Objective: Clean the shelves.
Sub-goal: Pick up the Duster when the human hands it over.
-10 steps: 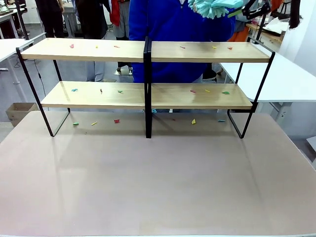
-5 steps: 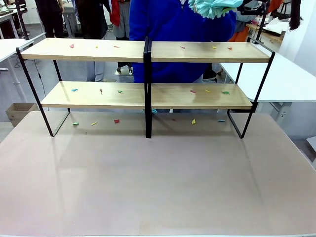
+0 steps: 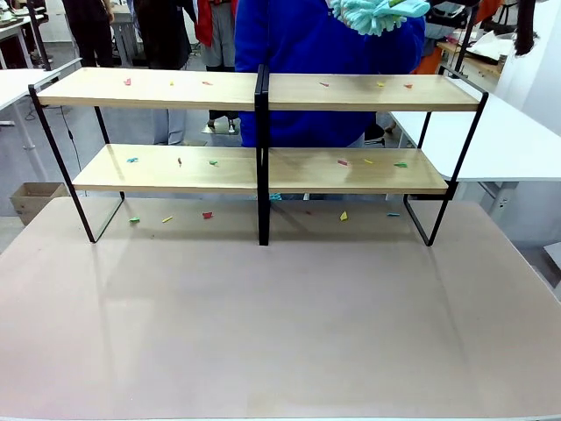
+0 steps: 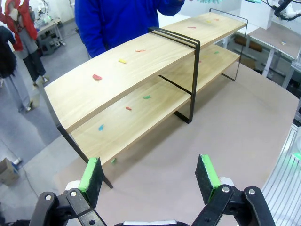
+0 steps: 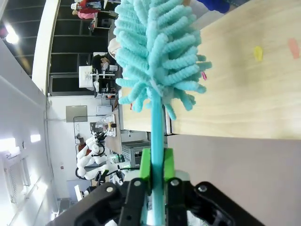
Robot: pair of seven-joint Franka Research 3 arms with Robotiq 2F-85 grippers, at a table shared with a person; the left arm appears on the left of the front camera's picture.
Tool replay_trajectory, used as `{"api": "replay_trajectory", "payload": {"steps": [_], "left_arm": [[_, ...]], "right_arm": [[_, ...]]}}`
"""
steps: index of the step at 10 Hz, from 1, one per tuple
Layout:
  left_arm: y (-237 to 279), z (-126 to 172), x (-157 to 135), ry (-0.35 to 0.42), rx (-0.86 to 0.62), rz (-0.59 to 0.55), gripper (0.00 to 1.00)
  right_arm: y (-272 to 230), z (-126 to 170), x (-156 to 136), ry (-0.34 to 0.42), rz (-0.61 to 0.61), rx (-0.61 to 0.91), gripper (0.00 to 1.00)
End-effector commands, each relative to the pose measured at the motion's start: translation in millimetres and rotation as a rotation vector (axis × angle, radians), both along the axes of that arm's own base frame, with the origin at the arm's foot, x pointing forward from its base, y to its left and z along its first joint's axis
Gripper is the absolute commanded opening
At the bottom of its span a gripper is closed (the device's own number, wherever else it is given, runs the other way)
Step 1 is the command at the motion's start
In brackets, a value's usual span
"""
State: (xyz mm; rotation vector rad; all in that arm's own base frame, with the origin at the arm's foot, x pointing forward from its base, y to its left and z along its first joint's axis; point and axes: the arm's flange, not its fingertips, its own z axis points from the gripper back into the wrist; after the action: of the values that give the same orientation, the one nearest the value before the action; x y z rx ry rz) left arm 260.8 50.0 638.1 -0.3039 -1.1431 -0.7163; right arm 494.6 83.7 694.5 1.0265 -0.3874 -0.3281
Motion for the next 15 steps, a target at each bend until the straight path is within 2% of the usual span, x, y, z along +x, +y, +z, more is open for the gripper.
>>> {"api": "replay_trajectory", "payload": {"steps": [1,3,4,5,6,7,9,10,12,13,14,15], "left_arm": [[0.4,-0.9,0.9,0.002,-0.003,0.0,1.0],[0.4,-0.9,0.9,0.002,-0.003,0.0,1.0],[0.4,-0.9,0.9,0.002,-0.003,0.0,1.0],[0.4,-0.9,0.9,0.002,-0.003,0.0,1.0],[0.4,-0.9,0.9,0.002,-0.003,0.0,1.0],[0.4,-0.9,0.9,0.002,-0.003,0.0,1.0],[0.4,-0.9,0.9,0.002,-0.003,0.0,1.0],[0.4,-0.9,0.9,0.002,-0.003,0.0,1.0],[0.4,-0.9,0.9,0.002,-0.003,0.0,1.0],[0.4,-0.9,0.9,0.002,-0.003,0.0,1.0],[0.4,-0.9,0.9,0.002,-0.003,0.0,1.0],[0.4,-0.9,0.9,0.002,-0.003,0.0,1.0]], "right_arm": [[-4.3,5.5,-3.7,0.032,-0.005,0.019,0.0],[-21.4,24.7,-25.2,0.021,0.084,0.031,0.0],[-42.2,43.7,-55.8,0.011,0.148,0.007,0.0],[-67.7,58.7,-90.1,0.026,0.212,-0.026,0.0],[-105.0,72.4,-151.9,0.033,0.328,-0.042,0.0],[-131.9,74.5,-192.7,-0.006,0.378,-0.1,0.0],[-187.7,64.9,-276.4,-0.192,0.477,-0.202,0.0],[-208.9,61.2,-313.0,-0.255,0.472,-0.251,0.0],[-253.5,47.1,-367.9,-0.393,0.456,-0.303,0.0],[-273.2,37.5,-382.2,-0.41,0.45,-0.301,0.0],[-287.9,23.8,-378.0,-0.408,0.438,-0.268,0.0],[-263.5,54.9,-382.1,-0.364,0.457,-0.301,0.0]]}}
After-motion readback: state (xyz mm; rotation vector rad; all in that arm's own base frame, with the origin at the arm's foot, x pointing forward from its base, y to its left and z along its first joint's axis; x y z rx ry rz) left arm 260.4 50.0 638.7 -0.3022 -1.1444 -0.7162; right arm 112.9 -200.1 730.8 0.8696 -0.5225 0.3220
